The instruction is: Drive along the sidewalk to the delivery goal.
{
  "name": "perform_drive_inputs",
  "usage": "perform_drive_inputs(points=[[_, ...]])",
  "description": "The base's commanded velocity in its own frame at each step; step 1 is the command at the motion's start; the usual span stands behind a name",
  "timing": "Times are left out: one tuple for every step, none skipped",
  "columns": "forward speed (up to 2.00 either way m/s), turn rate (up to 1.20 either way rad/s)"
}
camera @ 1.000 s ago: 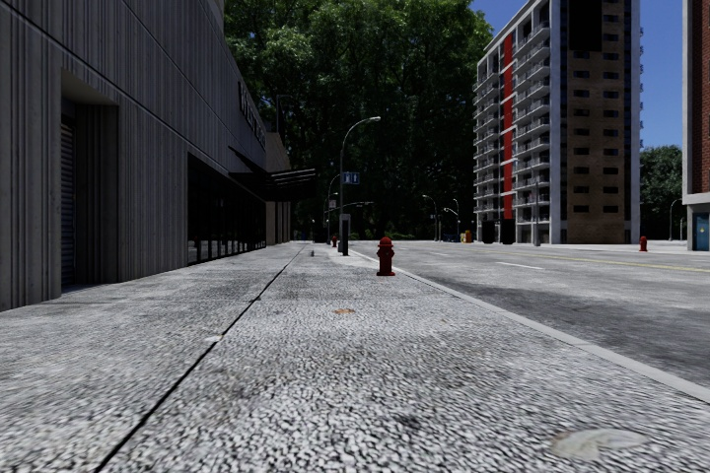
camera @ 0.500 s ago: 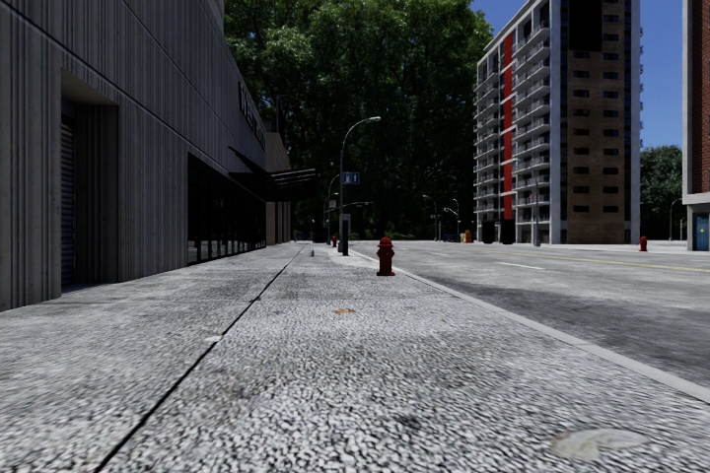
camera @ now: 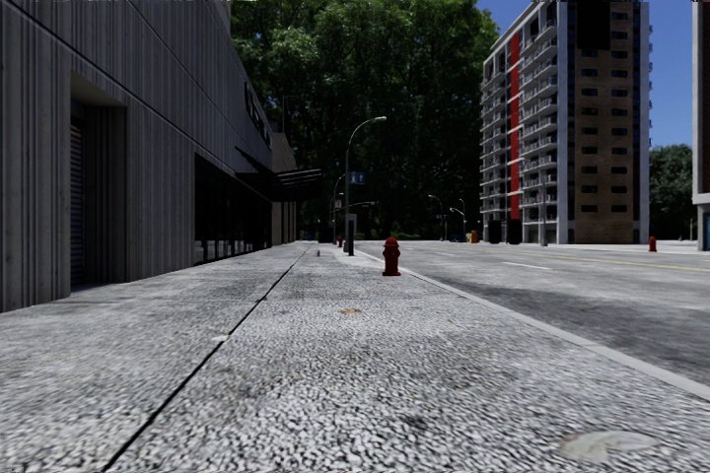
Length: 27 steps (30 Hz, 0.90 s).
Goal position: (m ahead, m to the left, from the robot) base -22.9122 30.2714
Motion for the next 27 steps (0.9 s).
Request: perform_drive_inputs(points=[[0.0,0.51],[0.0,0.51],[0.0,0.45],[0.0,0.43],[0.0,0.43],[0.0,0.43],[0.0,0.29],[0.0,0.0],[0.0,0.0],[0.0,0.0],[0.0,0.0],[0.0,0.18],[0.0,0.18],[0.0,0.43],[0.0,0.66],[0.0,0.72],[0.0,0.72],[0.0,0.73],[0.0,0.73],[0.0,0.75],[0.0,0.75],[0.0,0.77],[0.0,0.79],[0.0,0.79],[0.0,0.79],[0.0,0.8],[0.0,0.81]])
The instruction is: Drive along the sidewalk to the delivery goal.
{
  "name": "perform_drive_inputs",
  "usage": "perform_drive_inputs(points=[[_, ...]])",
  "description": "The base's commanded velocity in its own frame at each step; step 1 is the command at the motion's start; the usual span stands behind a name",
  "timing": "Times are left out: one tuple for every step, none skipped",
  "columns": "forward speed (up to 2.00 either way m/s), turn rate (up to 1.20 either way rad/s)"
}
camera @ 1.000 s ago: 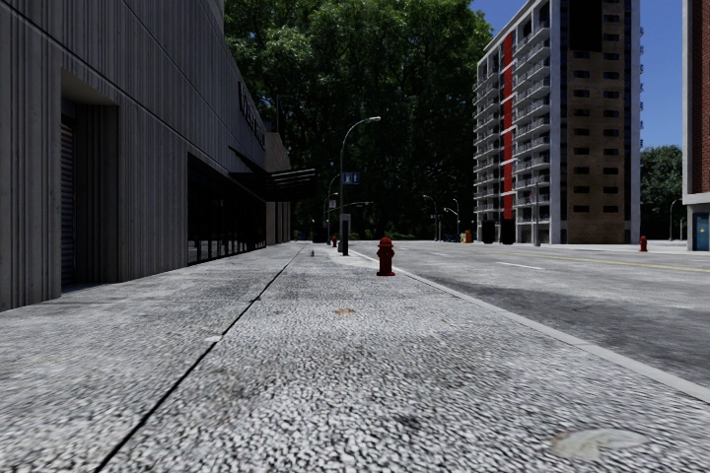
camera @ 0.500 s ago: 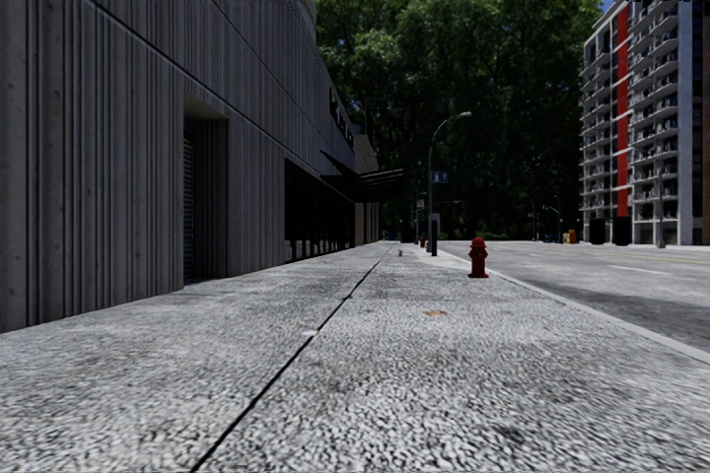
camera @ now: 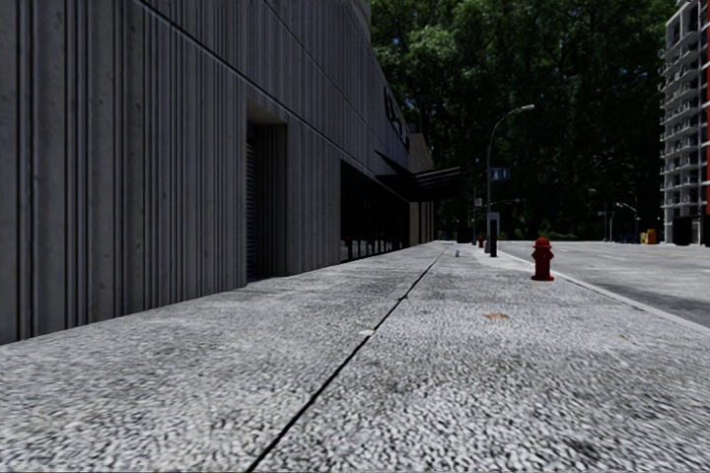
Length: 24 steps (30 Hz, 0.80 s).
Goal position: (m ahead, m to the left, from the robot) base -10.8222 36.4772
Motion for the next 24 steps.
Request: perform_drive_inputs(points=[[0.0,0.94],[0.0,0.94],[0.0,1.02],[0.0,1.04],[0.0,1.04],[0.0,1.05],[0.0,1.05],[0.0,1.05],[0.0,1.05],[0.0,1.05],[0.0,1.05],[0.0,1.05],[0.0,1.05],[0.0,1.05],[0.0,1.05],[0.0,1.05],[0.0,1.05],[0.0,1.05],[0.0,1.05],[0.0,1.05],[0.0,1.05],[0.0,1.05],[0.0,1.05],[0.0,1.05]])
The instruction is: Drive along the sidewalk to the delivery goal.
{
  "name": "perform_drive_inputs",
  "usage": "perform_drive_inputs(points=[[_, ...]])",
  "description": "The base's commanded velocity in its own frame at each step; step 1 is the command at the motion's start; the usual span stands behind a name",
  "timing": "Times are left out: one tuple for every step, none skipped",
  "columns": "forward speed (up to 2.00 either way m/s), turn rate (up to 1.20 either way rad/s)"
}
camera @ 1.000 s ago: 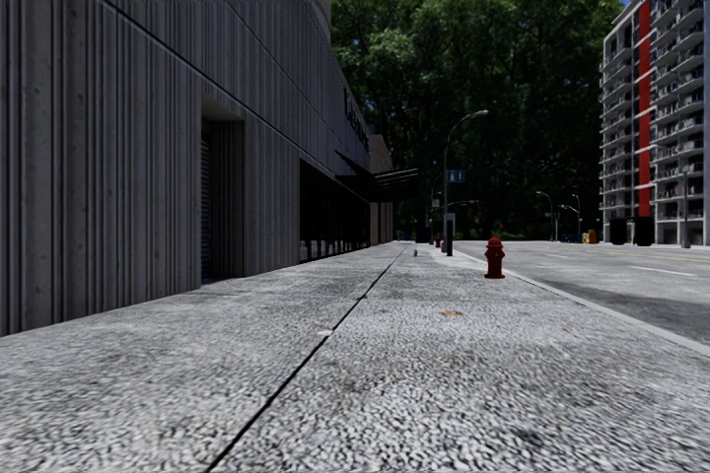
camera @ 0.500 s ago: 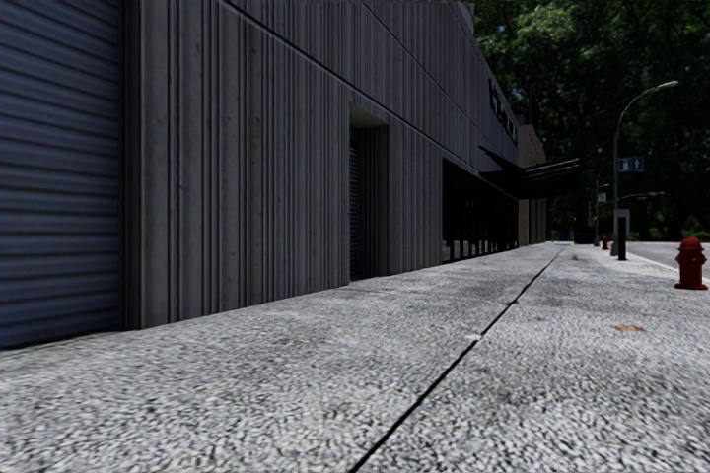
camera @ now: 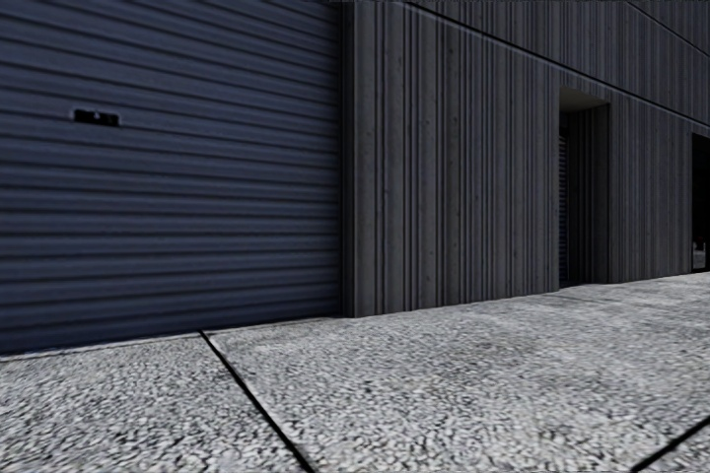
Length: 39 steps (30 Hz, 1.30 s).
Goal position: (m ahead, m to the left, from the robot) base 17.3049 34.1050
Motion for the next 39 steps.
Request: perform_drive_inputs(points=[[0.0,1.05],[0.0,1.05],[0.0,1.05],[0.0,1.05],[0.04,1.05],[0.23,1.05],[0.23,1.05],[0.33,1.05],[0.37,1.05],[0.37,1.05],[0.43,1.05],[0.49,1.05],[0.62,1.05],[0.62,1.05],[0.69,1.05],[0.7,1.05],[0.71,1.05],[0.71,1.05],[0.71,1.05],[0.71,1.05],[0.71,1.05],[0.71,1.05],[0.71,1.05],[0.71,1.05],[0.71,1.05],[0.71,1.05],[0.71,1.05],[0.71,1.05],[0.71,1.05],[0.71,1.05],[0.71,1.05],[0.71,1.05],[0.71,1.05],[0.71,1.05],[0.71,1.05],[0.71,1.05],[0.71,1.05],[0.72,1.05],[0.73,1.05]])
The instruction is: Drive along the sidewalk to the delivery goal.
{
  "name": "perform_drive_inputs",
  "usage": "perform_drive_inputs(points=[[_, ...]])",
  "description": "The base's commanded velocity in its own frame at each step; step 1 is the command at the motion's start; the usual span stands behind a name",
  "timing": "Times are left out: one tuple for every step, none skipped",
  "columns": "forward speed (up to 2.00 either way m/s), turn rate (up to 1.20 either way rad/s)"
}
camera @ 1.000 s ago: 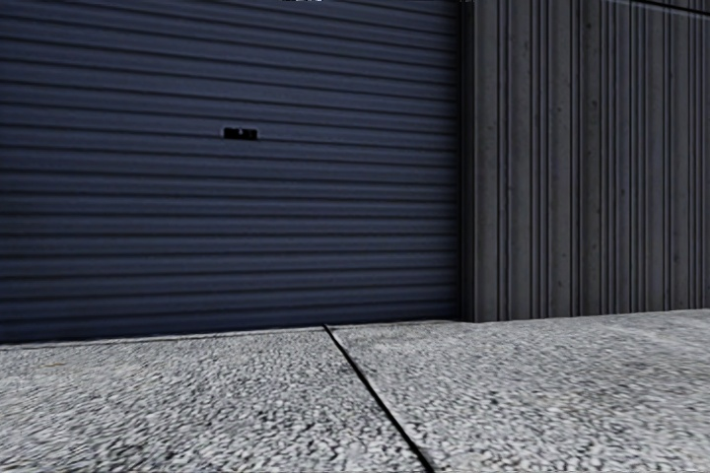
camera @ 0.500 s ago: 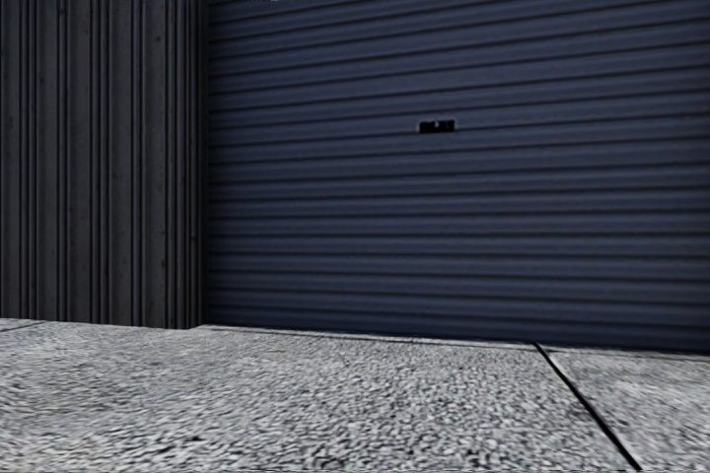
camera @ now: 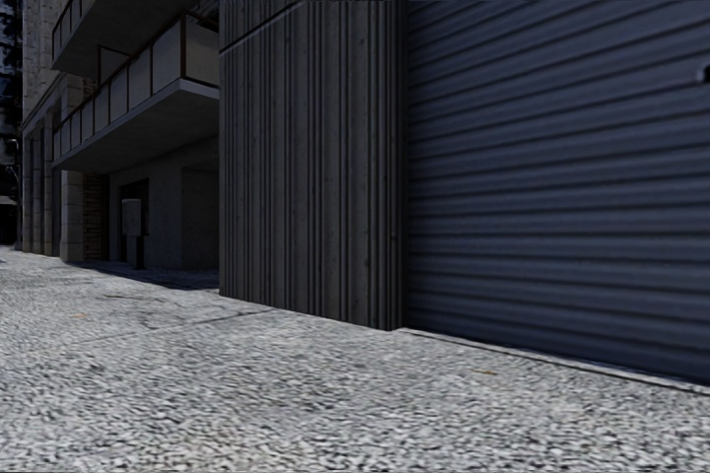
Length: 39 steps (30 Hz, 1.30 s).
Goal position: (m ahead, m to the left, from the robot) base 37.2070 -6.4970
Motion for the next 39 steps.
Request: perform_drive_inputs(points=[[0.73,1.05],[0.74,1.05],[0.75,1.05],[0.75,1.05],[0.75,1.05],[0.75,1.05],[0.75,1.05],[0.75,1.05],[0.75,1.04],[0.75,0.9],[0.75,0.9],[0.75,0.85],[0.75,0.82],[0.76,0.77],[0.79,0.64],[0.79,0.64],[0.84,0.54],[0.95,0.05],[0.95,0.05],[1.04,0.0],[1.11,0.0],[1.18,0.0],[1.18,0.0],[1.24,0.0],[1.28,0.0],[1.34,0.0],[1.34,0.0],[1.37,0.0],[1.4,0.0],[1.41,0.0],[1.41,0.0],[1.42,0.0],[1.42,0.0],[1.42,0.0],[1.42,0.0],[1.42,0.0],[1.42,0.0],[1.42,0.0],[1.42,0.0]])
